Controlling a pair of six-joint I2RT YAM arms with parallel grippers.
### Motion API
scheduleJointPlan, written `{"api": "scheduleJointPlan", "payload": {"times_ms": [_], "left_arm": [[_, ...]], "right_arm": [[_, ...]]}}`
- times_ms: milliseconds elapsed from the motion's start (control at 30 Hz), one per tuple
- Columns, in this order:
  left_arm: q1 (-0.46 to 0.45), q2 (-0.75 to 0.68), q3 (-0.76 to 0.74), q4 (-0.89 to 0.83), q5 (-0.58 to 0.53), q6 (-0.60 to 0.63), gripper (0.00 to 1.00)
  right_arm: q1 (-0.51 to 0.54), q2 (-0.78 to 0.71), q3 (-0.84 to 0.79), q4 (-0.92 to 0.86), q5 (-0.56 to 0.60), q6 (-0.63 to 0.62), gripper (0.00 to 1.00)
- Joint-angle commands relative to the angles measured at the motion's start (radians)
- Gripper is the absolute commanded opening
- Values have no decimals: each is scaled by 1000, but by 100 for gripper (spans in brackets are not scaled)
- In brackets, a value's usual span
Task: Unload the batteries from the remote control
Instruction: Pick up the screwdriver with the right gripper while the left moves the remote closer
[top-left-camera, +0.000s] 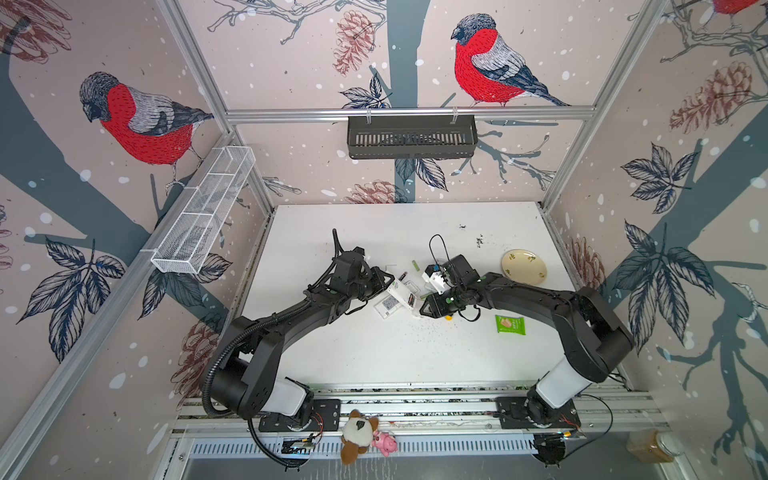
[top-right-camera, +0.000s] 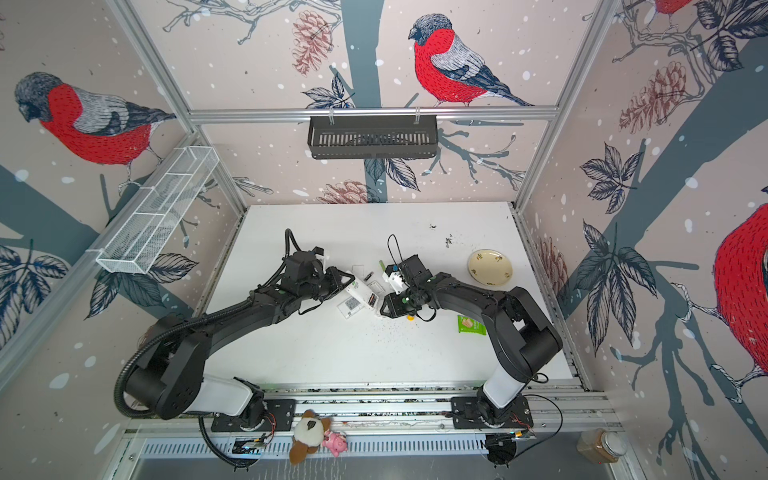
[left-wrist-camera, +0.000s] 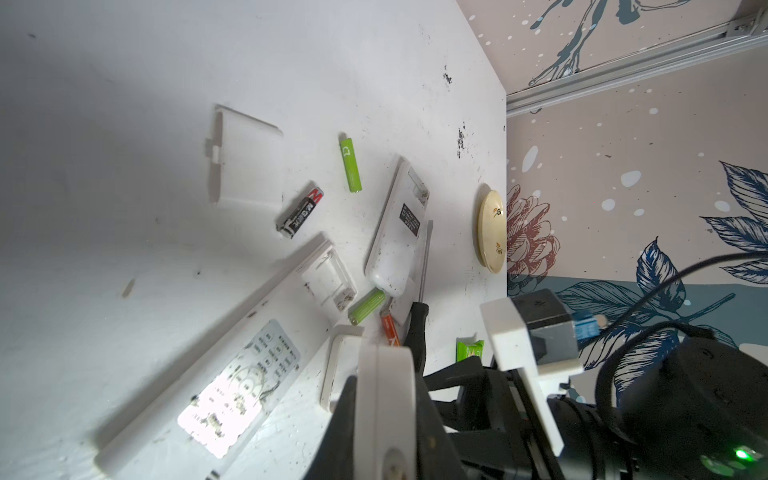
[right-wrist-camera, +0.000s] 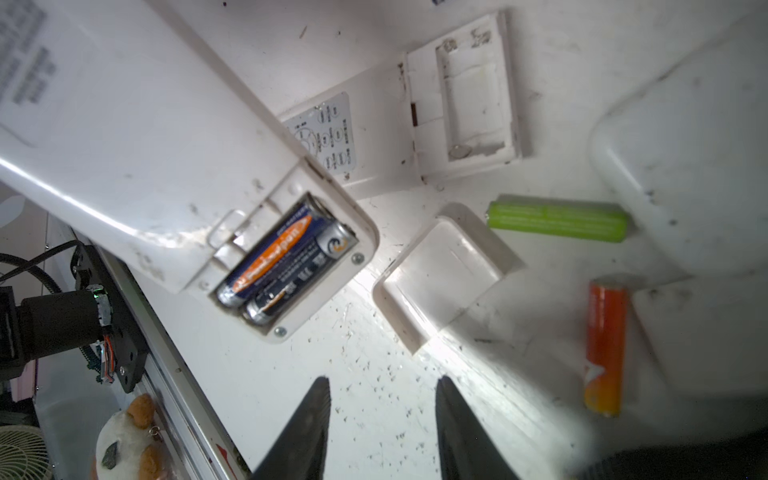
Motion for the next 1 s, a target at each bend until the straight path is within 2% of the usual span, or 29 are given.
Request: {"api": "scheduleJointPlan", "payload": {"times_ms": [0,200,333,500,633,767,833,867,900,967], "left_arm": [[2,-56,-37,-8,-45,-2,0],[1,-181,-193,9,-48,-65,0],[-1,-252,-296,32,-79,-131,0],[-31,-308,-401,103,-146,-238,0],[-76,-292,-468,171,-204,-319,0],[-92,-311,-520,153,-277,-390,0],[-104,-325,-524,131,-310,-403,11],[-110,-323,-525,120,-326,-413,23],[-110,-314,-526,104,-333,-426,40],[-111,-283,-519,85,-330,-432,54]], "right_arm": [[-24,-59,-11,-37,36,24,45],[-114,-158,-35,-132,123,85,57],[-150,-123,-29,-220,175,124,57],[-144,-72,-39,-218,187,139,55],[-135,-27,-50,-174,182,140,54],[-127,34,-17,-186,241,133,50],[-129,48,-11,-186,269,138,47],[-129,53,-10,-182,284,141,45],[-128,58,-12,-177,299,144,43],[-128,72,-9,-179,332,139,38]]}}
